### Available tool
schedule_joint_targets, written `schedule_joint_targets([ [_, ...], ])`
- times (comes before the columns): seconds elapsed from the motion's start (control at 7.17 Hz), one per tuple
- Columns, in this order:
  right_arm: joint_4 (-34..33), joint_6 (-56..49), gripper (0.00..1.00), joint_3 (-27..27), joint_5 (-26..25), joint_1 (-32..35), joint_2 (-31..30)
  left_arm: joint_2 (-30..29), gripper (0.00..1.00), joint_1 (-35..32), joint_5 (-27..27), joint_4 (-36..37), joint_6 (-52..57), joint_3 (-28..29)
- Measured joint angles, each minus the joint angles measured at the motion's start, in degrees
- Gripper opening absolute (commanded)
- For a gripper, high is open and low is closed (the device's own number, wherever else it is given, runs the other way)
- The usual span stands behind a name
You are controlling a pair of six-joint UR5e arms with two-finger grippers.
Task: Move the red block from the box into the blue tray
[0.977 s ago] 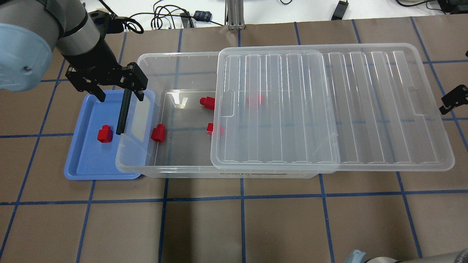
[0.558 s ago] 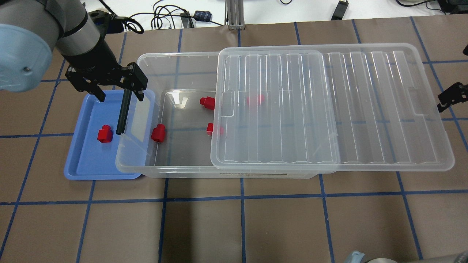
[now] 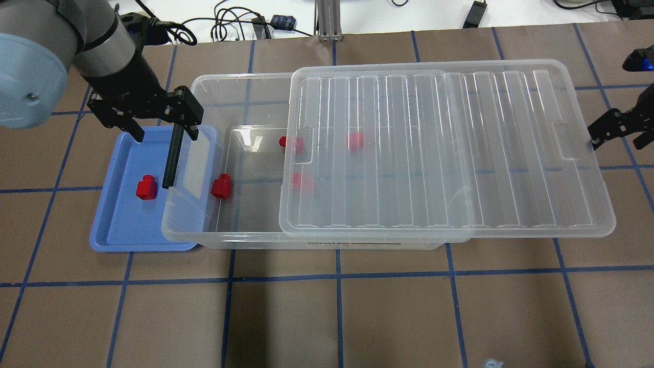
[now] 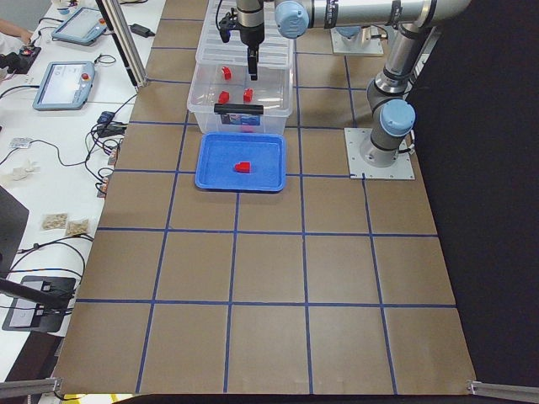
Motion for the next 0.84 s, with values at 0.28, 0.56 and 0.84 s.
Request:
schedule_joint_targets([
  [0.28, 0.1, 2.5, 1.00, 0.0, 0.0, 2.5, -0.2, -0.2, 1.00, 0.2, 0.0, 0.1, 0.0, -0.1],
  [0.56, 0.4, 5.3, 1.00, 0.1, 0.1, 5.3, -0.3, -0.3, 1.00, 0.2, 0.0, 0.2, 0.0, -0.1],
  [0.84, 0.6, 7.6, 1.00, 0.2, 0.5, 8.0, -0.5, -0.3, 1.00, 0.2, -0.1, 0.3, -0.1, -0.1],
])
